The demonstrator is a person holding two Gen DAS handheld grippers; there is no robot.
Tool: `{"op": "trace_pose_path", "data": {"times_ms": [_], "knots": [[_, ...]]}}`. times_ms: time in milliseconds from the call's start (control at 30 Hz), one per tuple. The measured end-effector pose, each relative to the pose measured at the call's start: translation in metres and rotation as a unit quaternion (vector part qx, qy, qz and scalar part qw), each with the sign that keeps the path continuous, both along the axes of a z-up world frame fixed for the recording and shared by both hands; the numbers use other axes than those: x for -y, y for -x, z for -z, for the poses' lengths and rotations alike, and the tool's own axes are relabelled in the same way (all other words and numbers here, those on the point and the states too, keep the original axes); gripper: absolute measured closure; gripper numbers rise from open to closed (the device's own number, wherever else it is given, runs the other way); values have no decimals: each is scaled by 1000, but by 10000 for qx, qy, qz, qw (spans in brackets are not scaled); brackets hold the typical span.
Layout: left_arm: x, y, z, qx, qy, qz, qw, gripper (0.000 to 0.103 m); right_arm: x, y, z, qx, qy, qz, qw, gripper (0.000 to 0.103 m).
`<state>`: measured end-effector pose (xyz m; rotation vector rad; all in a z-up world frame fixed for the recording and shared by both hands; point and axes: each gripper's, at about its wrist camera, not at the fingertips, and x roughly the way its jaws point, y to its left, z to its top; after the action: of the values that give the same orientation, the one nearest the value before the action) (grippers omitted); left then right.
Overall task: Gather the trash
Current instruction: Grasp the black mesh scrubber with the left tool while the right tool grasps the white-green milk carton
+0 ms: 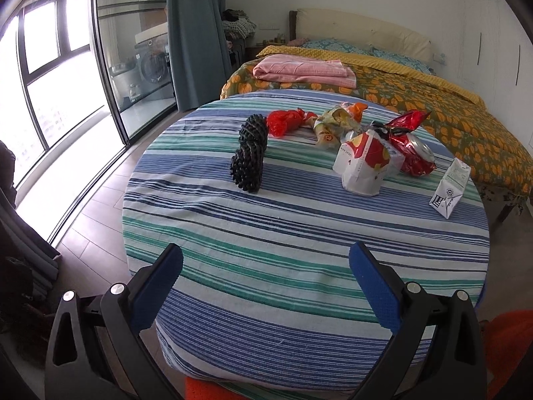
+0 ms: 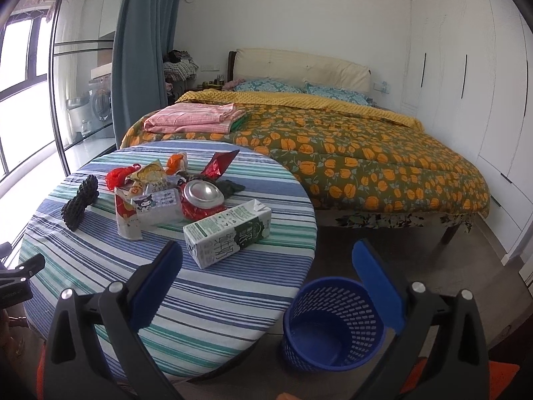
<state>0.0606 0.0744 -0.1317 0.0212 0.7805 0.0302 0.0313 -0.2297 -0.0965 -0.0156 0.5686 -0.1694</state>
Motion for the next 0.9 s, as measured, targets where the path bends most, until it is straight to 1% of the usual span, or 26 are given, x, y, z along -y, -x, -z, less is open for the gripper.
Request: {"op": "trace_pose_path", "data": {"times_ms": [67, 167, 300, 433, 500, 600, 633, 700, 767, 800, 833, 867, 900], "knots": [[-5, -7, 4, -36, 103, 28, 9999, 4, 3, -7, 8, -111, -148, -12, 9998, 5], [-9, -21, 5, -28, 86, 123, 9999, 4, 7, -20, 17, -235, -433, -39, 9988, 5], [-32, -53, -5, -21, 460, 194, 9988, 4, 9, -46, 22, -397, -743, -47, 9964, 5], [-44, -97, -10, -128, 697, 464, 9964, 4, 5, -96, 22, -683, -1279, -36, 9894, 5], [-42, -119, -9, -252, 669, 618, 9955, 4, -4, -125, 26, -928, -1363, -42, 9863, 5], [-38, -146, -3, -456, 553, 797, 9942, 4, -19, -157, 42, -1486, -1174, 11, 9819, 5], [-39, -153, -1, -519, 486, 819, 9941, 4, -20, -163, 49, -1697, -1162, 54, 9786, 5], [-40, -165, 5, -657, 388, 858, 9934, 5, -16, -167, 62, -1928, -1265, 87, 9730, 5], [-42, -175, 12, -825, 351, 928, 9916, 11, -11, -166, 71, -2057, -1313, 75, 9697, 6], [-42, -179, 15, -912, 326, 967, 9906, 13, -6, -163, 73, -2066, -1332, 65, 9693, 13], [-42, -183, 18, -981, 317, 1006, 9896, 17, -2, -159, 74, -2091, -1365, 0, 9683, 24], [-43, -186, 21, -1044, 307, 1031, 9887, 22, 3, -156, 74, -2099, -1447, -81, 9669, 30], [-43, -190, 24, -1106, 301, 1058, 9878, 24, 7, -152, 74, -2125, -1508, -191, 9653, 39]]}}
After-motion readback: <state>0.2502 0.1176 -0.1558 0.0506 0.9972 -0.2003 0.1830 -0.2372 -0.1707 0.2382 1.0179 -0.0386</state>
